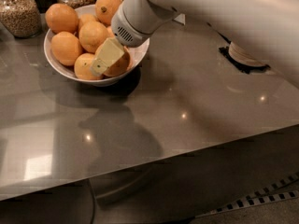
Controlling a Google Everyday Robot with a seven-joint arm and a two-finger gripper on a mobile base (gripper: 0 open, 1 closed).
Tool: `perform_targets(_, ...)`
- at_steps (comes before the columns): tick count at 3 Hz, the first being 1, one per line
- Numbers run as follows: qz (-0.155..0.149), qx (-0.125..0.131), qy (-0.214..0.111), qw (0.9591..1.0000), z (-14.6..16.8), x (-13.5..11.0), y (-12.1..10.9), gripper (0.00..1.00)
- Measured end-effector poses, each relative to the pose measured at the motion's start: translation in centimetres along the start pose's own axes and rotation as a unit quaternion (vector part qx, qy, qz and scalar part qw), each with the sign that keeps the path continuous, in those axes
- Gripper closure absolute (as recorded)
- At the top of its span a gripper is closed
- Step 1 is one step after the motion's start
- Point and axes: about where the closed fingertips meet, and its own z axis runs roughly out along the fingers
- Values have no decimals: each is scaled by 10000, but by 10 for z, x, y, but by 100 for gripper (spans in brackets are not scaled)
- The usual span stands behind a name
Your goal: Pick orange from white bowl
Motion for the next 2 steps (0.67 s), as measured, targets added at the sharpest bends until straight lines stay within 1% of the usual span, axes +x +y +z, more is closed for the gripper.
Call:
perform_targets(1,23,-91,124,9999,12,7,-1,5)
perform_targets(2,28,-191,213,9996,22,11,0,12)
